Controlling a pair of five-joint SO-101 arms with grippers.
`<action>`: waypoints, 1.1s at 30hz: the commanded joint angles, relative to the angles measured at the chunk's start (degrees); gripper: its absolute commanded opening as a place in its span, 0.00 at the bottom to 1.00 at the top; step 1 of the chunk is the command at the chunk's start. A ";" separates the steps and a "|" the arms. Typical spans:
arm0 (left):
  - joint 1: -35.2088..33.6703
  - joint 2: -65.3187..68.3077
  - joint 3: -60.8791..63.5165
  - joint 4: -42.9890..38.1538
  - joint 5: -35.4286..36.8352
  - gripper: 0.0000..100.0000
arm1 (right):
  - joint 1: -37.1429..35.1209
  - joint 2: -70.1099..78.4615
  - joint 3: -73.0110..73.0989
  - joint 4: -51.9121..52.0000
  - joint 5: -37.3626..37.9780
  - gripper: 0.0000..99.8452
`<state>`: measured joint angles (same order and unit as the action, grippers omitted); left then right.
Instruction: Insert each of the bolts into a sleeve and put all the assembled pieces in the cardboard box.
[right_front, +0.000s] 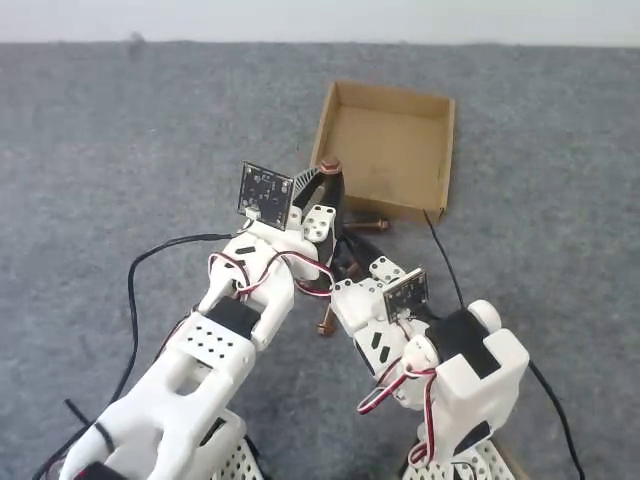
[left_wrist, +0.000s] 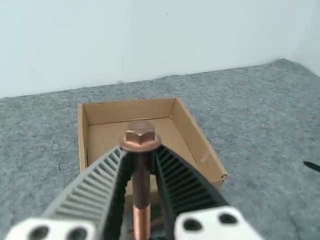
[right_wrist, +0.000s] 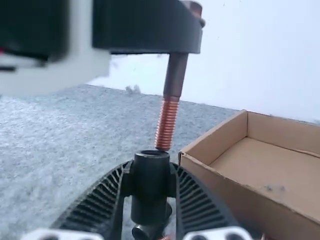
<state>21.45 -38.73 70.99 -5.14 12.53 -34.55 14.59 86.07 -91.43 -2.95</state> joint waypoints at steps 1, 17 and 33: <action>0.70 -2.81 -1.45 3.34 0.79 0.01 | -0.13 -1.01 -0.26 -1.98 0.88 0.01; 0.70 -5.98 -0.04 5.54 2.46 0.01 | 0.40 -1.01 -0.18 -2.07 0.88 0.01; 1.85 -9.67 0.13 7.82 2.46 0.01 | 2.24 -1.01 -0.35 -4.09 0.70 0.01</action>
<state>23.03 -45.85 71.78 2.68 14.20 -33.58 14.51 85.98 -93.89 -2.95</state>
